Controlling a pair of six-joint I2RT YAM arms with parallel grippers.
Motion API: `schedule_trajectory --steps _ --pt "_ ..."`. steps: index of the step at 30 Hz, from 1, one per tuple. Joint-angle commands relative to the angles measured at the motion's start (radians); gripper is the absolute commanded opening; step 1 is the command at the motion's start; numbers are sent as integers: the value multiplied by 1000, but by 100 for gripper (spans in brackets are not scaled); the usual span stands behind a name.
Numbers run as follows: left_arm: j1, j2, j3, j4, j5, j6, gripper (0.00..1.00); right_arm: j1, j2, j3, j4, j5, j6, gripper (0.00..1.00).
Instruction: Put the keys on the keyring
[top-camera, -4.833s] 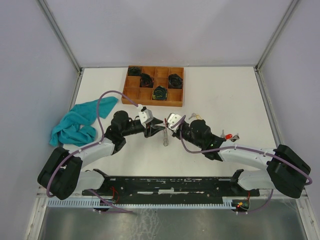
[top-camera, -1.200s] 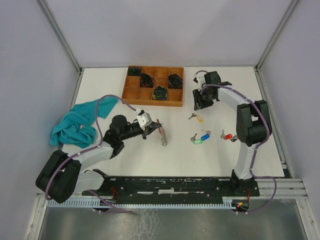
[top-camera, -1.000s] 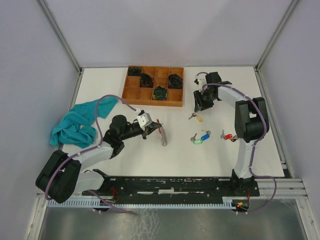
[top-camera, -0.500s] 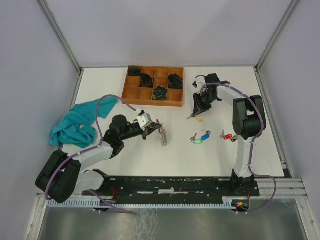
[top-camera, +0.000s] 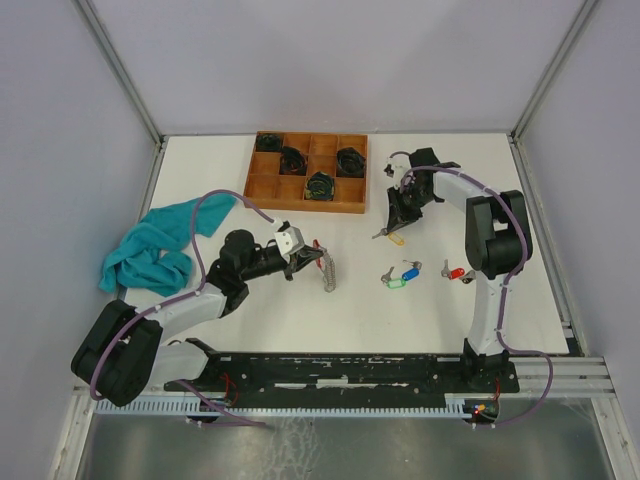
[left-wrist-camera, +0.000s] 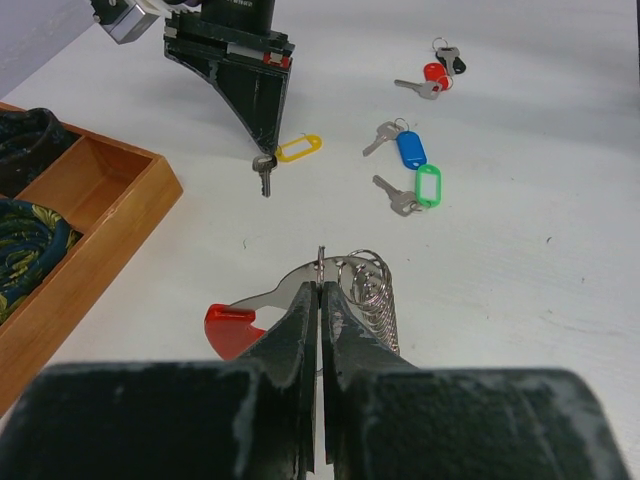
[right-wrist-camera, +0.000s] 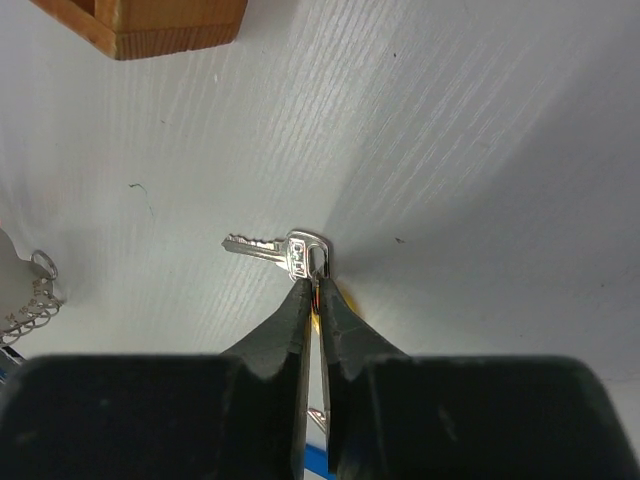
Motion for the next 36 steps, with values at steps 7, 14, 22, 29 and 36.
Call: schedule_trajectory --steps 7,14,22,29,36 --pt "-3 -6 33 18 20 38 3 36 -125 -47 30 34 -29 3" --pt "-2 -13 32 16 20 37 3 81 -305 -201 162 52 -42 1" --pt "-2 -17 34 21 23 23 3 166 -476 -322 245 116 -144 1" --pt "-2 -21 38 30 24 5 3 250 -621 -460 424 159 -246 1" --pt "-1 -37 40 31 5 -6 3 258 -758 -631 707 -40 -307 1"
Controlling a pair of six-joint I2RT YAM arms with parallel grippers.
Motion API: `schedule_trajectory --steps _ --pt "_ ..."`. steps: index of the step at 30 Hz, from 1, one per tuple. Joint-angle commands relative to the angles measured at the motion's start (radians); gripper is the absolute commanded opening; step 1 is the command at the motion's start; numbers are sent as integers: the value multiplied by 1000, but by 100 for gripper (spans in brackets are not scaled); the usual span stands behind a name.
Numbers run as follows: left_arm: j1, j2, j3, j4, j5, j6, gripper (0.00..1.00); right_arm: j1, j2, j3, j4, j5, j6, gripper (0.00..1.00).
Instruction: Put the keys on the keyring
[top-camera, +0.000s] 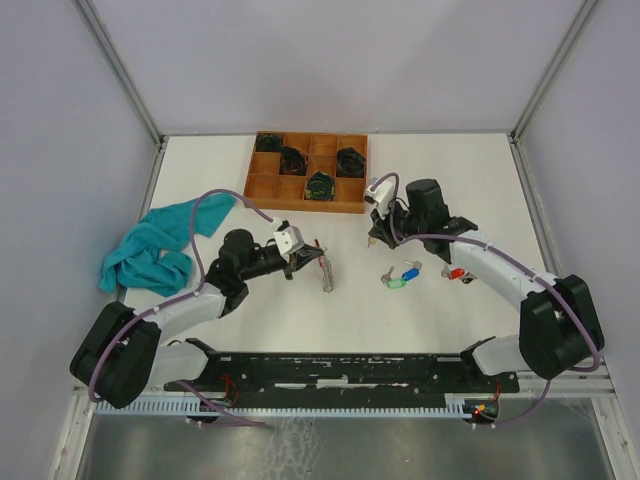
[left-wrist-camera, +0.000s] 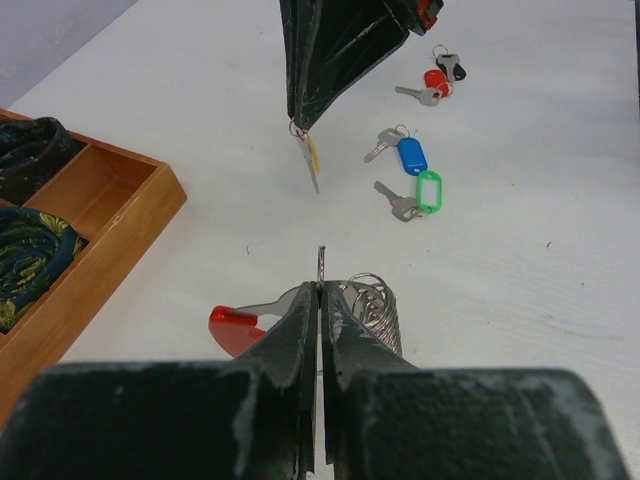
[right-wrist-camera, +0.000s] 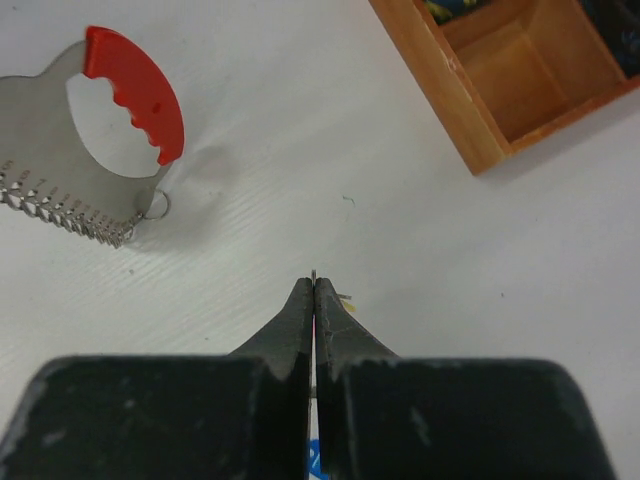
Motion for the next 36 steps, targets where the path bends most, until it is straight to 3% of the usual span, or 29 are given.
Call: schedule_trajectory --steps 1,13,20,25,30,36 --pt "-1 -31 34 42 0 -6 3 3 -82 -53 248 -134 -51 1" --pt "-1 -33 20 89 -25 -33 3 2 -101 -123 518 -290 73 1" --pt "5 -35 9 115 -18 -43 3 3 -106 -127 511 -360 98 1" --pt "8 -37 9 109 -20 -41 3 11 -132 -119 359 -276 116 1" --pt "9 -37 8 103 -20 -35 3 90 -160 -91 101 -15 150 1" --pt "10 -40 8 89 -24 -27 3 134 -144 -66 -123 208 318 1"
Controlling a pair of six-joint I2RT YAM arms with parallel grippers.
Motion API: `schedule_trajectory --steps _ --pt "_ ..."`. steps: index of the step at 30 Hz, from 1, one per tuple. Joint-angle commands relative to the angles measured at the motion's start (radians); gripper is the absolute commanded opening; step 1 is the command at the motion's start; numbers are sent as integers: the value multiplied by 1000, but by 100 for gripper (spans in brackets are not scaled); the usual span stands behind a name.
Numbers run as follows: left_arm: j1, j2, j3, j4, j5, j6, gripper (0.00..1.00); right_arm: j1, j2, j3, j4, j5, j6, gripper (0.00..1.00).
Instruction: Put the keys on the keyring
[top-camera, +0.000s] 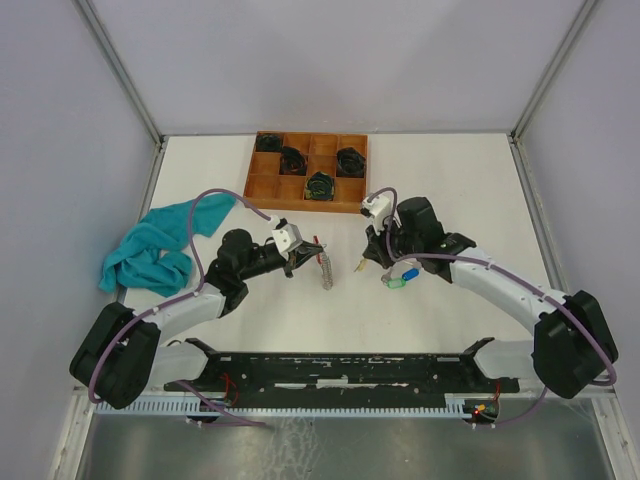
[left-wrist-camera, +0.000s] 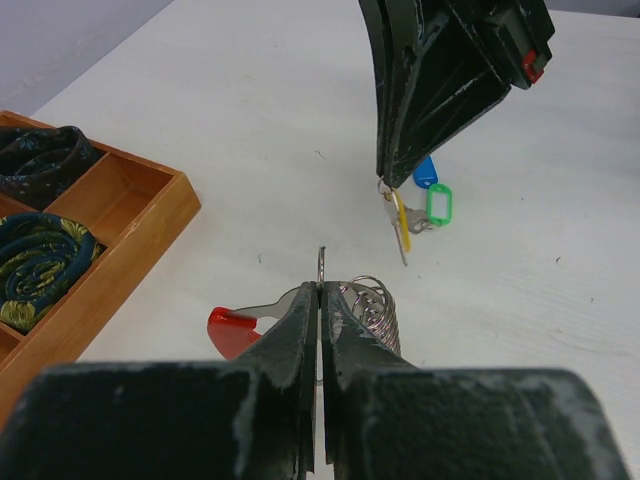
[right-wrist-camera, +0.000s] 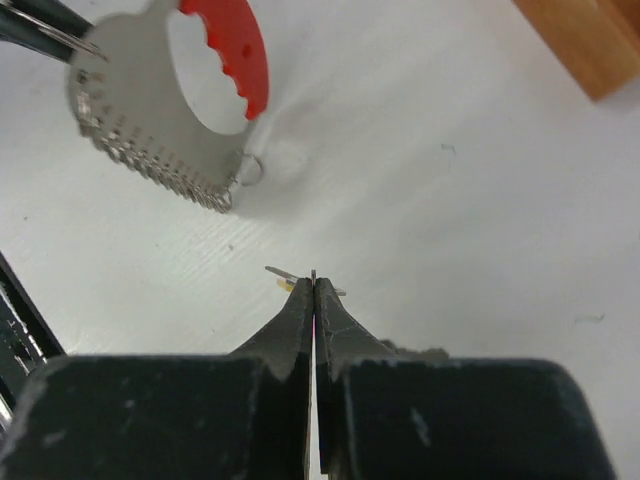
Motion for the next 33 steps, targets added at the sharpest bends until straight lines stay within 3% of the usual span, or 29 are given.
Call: schedule_trajectory --steps 1,6,14,23,28,33 --pt "6 -31 7 59 -3 -8 3 30 5 64 -219 233 131 1" --pt "6 -25 8 57 -4 -7 3 84 86 60 -214 334 196 1" --pt "6 -26 7 54 -10 -3 3 169 261 35 16 514 228 1" --pt "7 -33 -6 65 -25 3 3 192 386 -5 225 566 232 2" --pt "6 -39 -12 69 -32 5 3 196 379 0 161 554 254 12" --pt "6 -39 -11 72 -34 3 3 196 334 98 -60 523 246 25"
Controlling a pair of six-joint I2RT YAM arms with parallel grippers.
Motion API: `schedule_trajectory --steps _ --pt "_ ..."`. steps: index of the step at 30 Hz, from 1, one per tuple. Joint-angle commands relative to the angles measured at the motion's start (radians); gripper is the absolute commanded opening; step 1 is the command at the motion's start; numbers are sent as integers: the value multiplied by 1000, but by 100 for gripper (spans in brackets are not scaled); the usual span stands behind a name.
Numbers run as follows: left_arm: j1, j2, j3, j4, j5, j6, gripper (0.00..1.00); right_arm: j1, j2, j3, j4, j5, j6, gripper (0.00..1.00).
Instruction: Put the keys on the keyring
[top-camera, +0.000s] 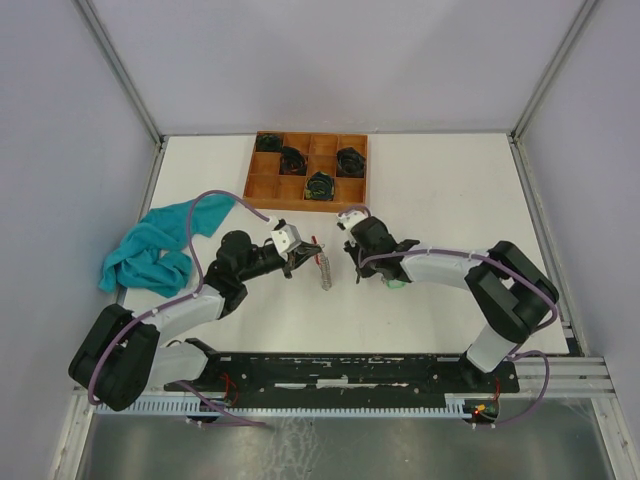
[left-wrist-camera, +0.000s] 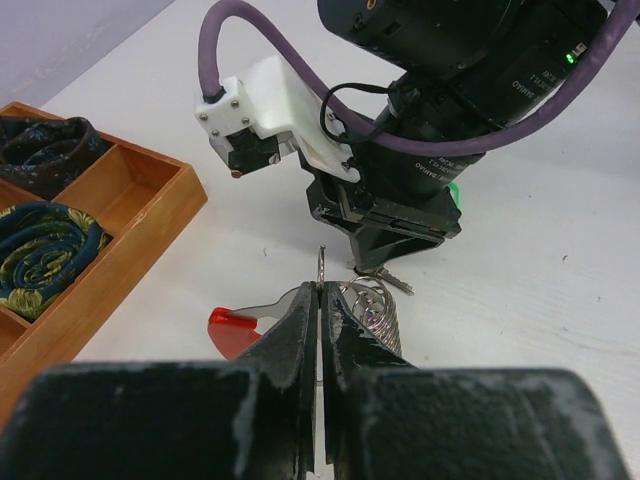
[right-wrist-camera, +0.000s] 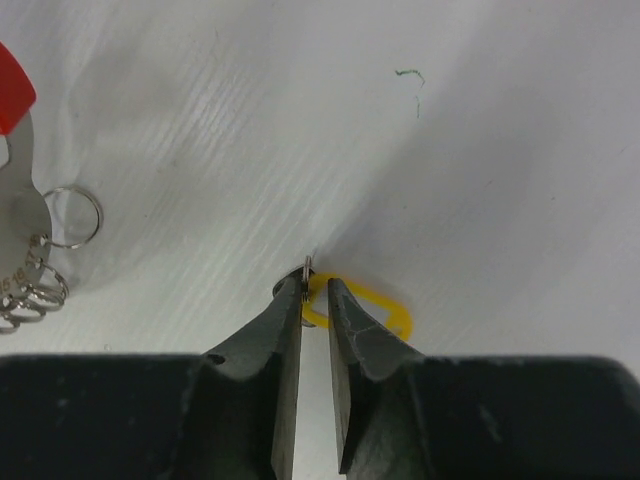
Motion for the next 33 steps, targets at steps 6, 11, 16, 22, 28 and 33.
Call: schedule_trajectory --steps 6,11,16,22,28,33 --pt "3 -32 0 72 -20 2 3 -5 -12 301 -487 -68 -33 37" --pt "4 -37 0 70 -23 2 3 -28 96 504 -730 -109 -30 42" --pt "3 -39 0 69 -23 2 3 -72 196 645 -879 -186 1 44" --pt "4 -38 2 66 -19 1 3 -142 271 708 -933 -323 2 43" --pt "3 -37 4 62 -16 3 3 -192 343 764 -950 -403 -2 42" --pt "3 -34 5 62 -13 4 3 -216 392 790 -951 -427 -4 41"
